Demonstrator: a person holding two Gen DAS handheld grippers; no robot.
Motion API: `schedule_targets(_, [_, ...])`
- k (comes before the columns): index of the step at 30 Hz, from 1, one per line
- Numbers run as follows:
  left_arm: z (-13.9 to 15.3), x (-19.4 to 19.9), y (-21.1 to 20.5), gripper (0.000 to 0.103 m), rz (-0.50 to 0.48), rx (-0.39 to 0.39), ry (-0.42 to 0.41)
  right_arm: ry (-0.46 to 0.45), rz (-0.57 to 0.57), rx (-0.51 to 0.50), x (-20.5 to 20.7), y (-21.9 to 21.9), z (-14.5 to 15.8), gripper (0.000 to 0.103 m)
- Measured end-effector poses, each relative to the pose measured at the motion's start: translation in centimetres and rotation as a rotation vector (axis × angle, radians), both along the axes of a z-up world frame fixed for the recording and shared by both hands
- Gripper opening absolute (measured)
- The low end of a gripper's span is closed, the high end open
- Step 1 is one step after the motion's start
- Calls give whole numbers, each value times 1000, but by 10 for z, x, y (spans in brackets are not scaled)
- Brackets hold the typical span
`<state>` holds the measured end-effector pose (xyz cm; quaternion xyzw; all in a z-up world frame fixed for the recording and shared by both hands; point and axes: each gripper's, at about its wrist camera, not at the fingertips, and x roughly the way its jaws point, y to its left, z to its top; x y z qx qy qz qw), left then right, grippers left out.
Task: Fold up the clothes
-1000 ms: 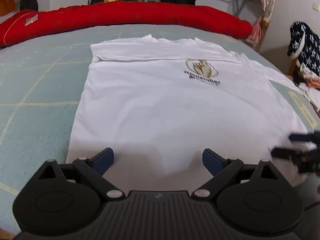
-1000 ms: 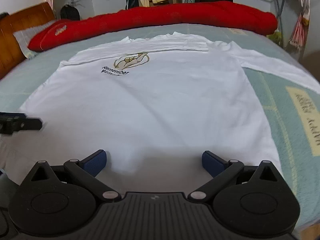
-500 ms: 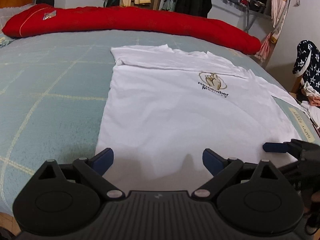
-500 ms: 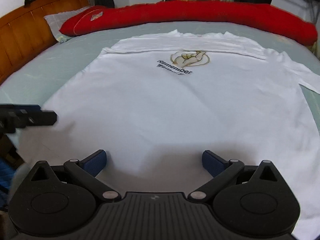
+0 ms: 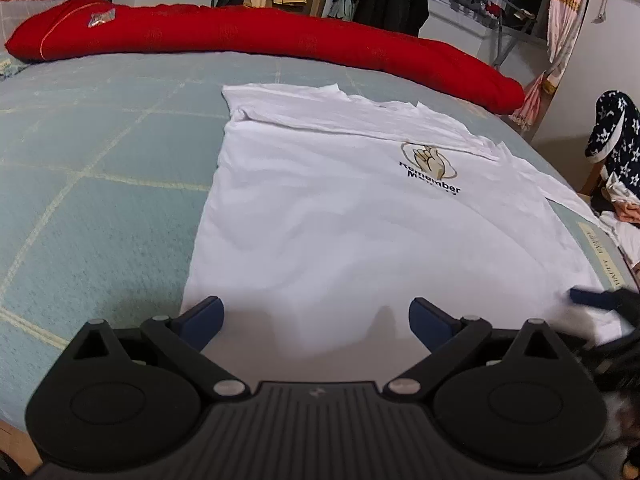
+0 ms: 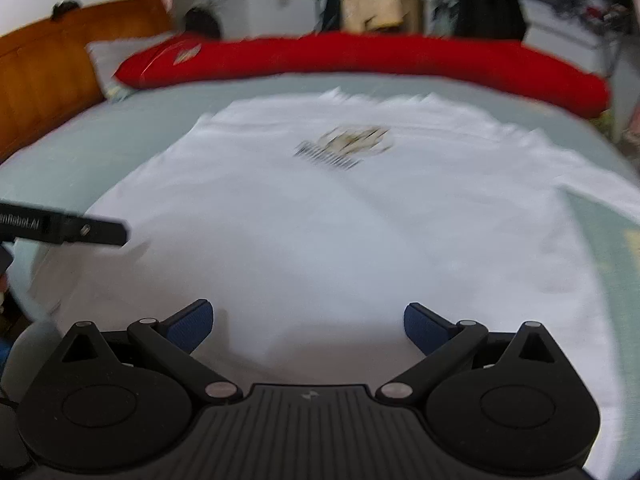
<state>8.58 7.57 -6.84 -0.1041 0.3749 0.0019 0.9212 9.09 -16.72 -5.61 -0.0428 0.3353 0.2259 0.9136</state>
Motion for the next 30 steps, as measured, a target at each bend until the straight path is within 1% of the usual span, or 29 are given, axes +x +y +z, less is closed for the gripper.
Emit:
schedule_targets(1, [2, 1, -3, 99, -10, 4, -4, -17, -32, 2, 0, -11, 4, 103])
schedule_targets(3, [5, 4, -10, 99, -36, 5, -13, -17, -97, 12, 4, -32, 8, 103])
schedule_targets(4, [7, 6, -14, 99, -51, 6, -18, 2, -138, 23, 8, -44, 6, 103])
schedule_targets(6, [10, 10, -23, 99, -82, 8, -29, 69, -219, 63, 14, -67, -2, 103])
schedule_targets(8, [11, 15, -32, 99, -108, 15, -29, 139, -273, 137, 16, -87, -13, 103])
schedule_targets(10, [10, 20, -39, 99, -125, 19, -19, 118, -268, 191, 7, -97, -16, 103])
schedule_targets(14, [6, 29, -51, 99, -150, 39, 7, 111, -259, 199, 6, -102, -11, 103])
schedule_targets(18, [6, 34, -55, 99, -155, 50, 14, 70, -270, 229, 18, -114, 1, 103])
schedule_targets(20, [6, 38, -56, 99, -150, 57, 21, 56, -285, 233, 33, -125, 7, 103])
schedule_targets(25, [9, 51, -59, 99, -148, 65, 27, 35, -341, 231, 94, -169, 20, 103])
schedule_targets(30, [11, 74, -63, 99, -141, 73, 24, 14, -397, 229, 155, -213, 32, 103])
